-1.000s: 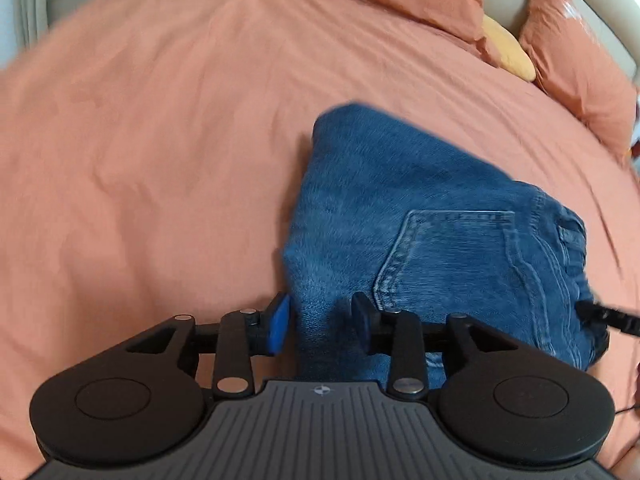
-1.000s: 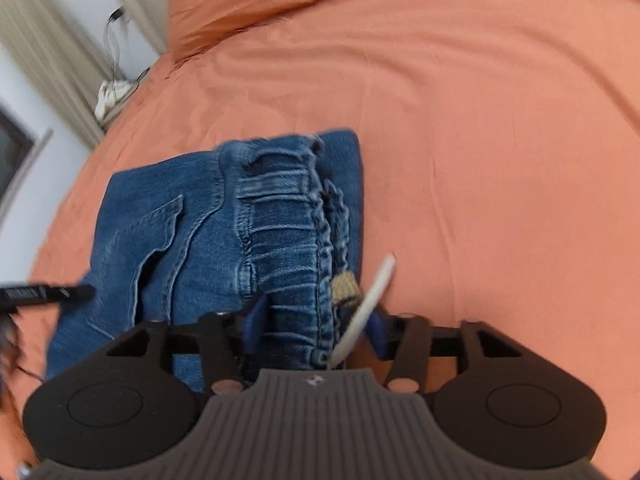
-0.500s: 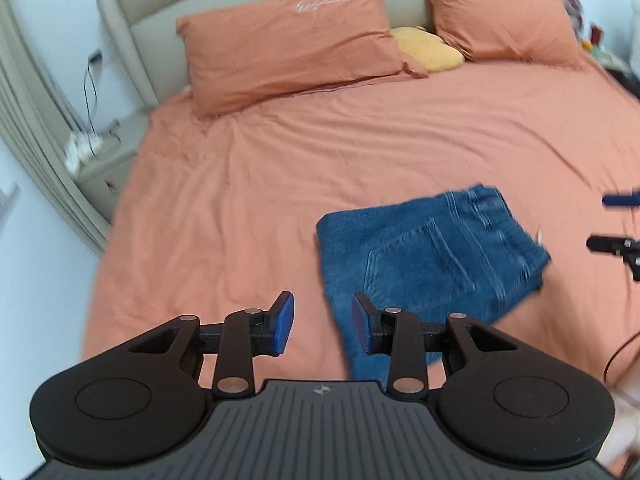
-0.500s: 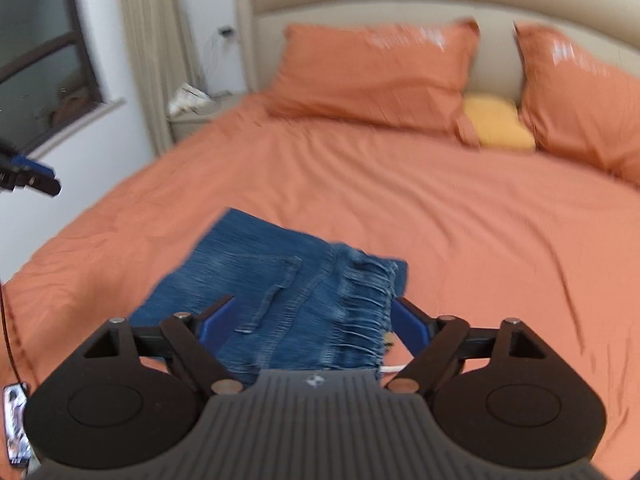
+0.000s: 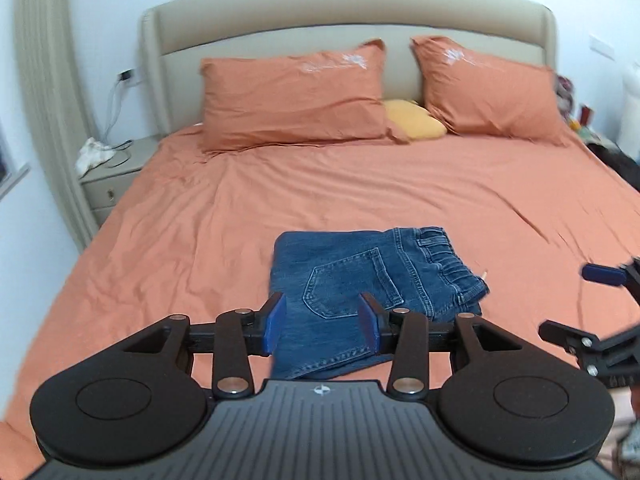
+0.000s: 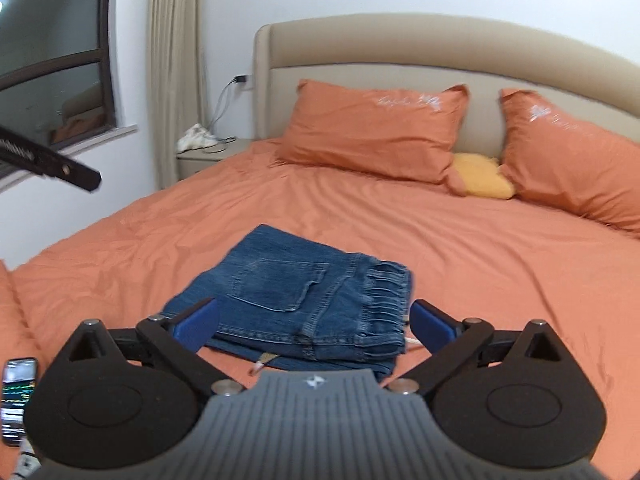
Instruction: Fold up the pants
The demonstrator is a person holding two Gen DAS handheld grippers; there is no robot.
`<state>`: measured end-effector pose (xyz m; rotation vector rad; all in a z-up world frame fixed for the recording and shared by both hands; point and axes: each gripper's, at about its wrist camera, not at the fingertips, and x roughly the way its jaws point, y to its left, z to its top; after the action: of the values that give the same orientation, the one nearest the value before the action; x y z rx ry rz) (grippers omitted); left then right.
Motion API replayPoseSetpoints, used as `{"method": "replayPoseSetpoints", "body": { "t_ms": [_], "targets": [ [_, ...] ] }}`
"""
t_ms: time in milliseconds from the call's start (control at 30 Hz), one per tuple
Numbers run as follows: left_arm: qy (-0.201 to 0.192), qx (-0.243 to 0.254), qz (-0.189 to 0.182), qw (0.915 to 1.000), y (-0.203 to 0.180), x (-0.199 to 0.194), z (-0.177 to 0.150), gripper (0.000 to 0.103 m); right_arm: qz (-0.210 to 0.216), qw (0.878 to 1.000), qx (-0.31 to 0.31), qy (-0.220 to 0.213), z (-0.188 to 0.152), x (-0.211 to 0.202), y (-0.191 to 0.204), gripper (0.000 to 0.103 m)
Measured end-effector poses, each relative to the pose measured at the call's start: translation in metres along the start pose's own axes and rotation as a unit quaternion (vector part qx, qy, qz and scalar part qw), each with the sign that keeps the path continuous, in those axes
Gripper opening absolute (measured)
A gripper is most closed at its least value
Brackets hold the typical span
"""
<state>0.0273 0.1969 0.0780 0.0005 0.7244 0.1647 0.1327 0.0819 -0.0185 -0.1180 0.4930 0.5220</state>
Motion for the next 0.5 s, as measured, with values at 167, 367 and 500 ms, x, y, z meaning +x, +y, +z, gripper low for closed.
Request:
{"method": "replayPoseSetpoints", "body": {
  "t_ms": [167, 367, 500],
  "targets": [
    [-0.035, -0.048, -0.014, 0.9981, -0.024, 0.009, -0.035, 0.07, -0.046, 0.999, 0.006, -0.028, -0.019, -0.015, 0.013, 0.097],
    [-0.016, 0.026, 0.015, 0.9994, -0.061, 0.026, -0.057, 0.086, -0.066, 0.997, 0.009, -0.031, -0.031, -0.014, 0.022, 0.097],
    [0.0, 0.021, 0.037, 0.9991, -0.061, 0.042, -0.071, 0.087, -0.06, 0.998, 0.007, -0.006, -0.039, 0.007, 0.026, 0.097]
  ]
}}
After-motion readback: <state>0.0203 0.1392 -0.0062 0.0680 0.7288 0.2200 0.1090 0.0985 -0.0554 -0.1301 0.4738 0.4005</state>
